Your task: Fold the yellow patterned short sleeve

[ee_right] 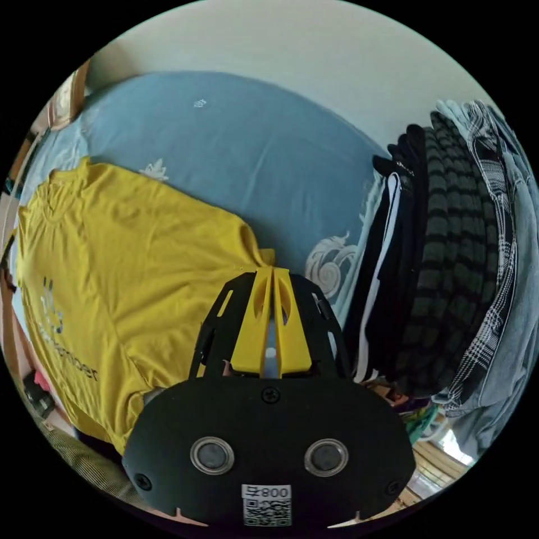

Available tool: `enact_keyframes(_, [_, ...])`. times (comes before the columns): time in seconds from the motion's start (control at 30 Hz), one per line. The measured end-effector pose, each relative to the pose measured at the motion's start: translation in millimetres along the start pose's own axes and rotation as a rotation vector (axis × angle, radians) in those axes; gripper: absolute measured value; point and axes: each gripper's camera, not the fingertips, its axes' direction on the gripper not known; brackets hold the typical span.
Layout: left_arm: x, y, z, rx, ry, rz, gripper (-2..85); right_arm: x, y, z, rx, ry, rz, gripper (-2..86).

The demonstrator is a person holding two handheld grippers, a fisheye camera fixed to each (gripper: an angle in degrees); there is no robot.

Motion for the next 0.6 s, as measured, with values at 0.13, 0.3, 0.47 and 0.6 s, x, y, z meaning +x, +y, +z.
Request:
enact_keyframes(0.13, [-38,39,-18,0.007,-0.010,-0.104,1.7,-17,23,-44,0.138,-0.147,-0.050,0.1])
enact_keyframes(0.3, [-103,101,-14,-0.122,-0.027,-0.336,1.2,-31,42,-19,-0.048,-0.007,-0.095,0.2])
enact_keyframes(0.47, [-134,137,-44,-0.029,-0.009,-0.386,0.8,-9,62,-84,0.112,-0.263,-0.042,0.2])
enact_keyframes(0.6, [-139,142,-23,-0.122,-0.005,-0.328,0.5,-30,67,-72,-0.065,-0.131,-0.119,0.2])
